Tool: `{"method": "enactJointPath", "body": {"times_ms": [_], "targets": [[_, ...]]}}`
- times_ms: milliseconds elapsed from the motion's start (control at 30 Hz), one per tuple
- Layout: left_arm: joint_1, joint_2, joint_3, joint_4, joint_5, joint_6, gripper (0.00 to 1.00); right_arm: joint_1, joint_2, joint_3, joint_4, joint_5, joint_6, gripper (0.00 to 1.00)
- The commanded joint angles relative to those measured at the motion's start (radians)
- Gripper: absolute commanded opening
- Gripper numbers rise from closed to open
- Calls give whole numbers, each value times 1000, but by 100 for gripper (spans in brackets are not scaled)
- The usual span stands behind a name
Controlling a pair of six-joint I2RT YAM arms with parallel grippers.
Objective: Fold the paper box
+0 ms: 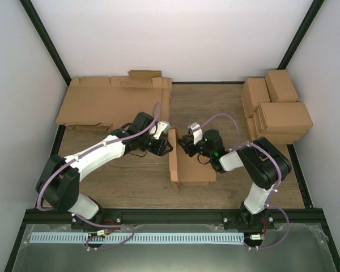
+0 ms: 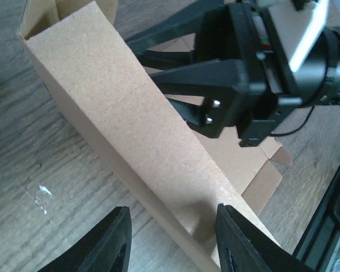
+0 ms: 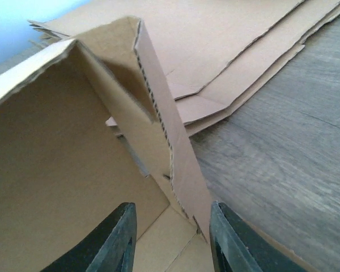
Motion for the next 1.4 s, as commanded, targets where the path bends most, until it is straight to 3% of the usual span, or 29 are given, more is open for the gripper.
{"method": "enactJointPath", "body": {"times_ms": [0,200,400,633,900,1100,1367], "targets": [[6,34,17,-13,-9,1,41,7,54,75,15,41,-1,37],[8,44,34,-34,-14,5,37,11,102,137,7,46,0,27],[8,54,44,-43,-21,10,34,37,68,108,0,106,-18,2],[18,82,62,-72,11,53,32,85,-33,7,-19,229,19,1],[17,89,57,-90,82,104,32,237,-103,-39,-98,505,115,1],[16,103,77,-181,186,207,29,341,-149,-77,-137,679,279,1],[15,106,95,-254,199,276,29,497,-163,-73,-240,880,457,1]]}}
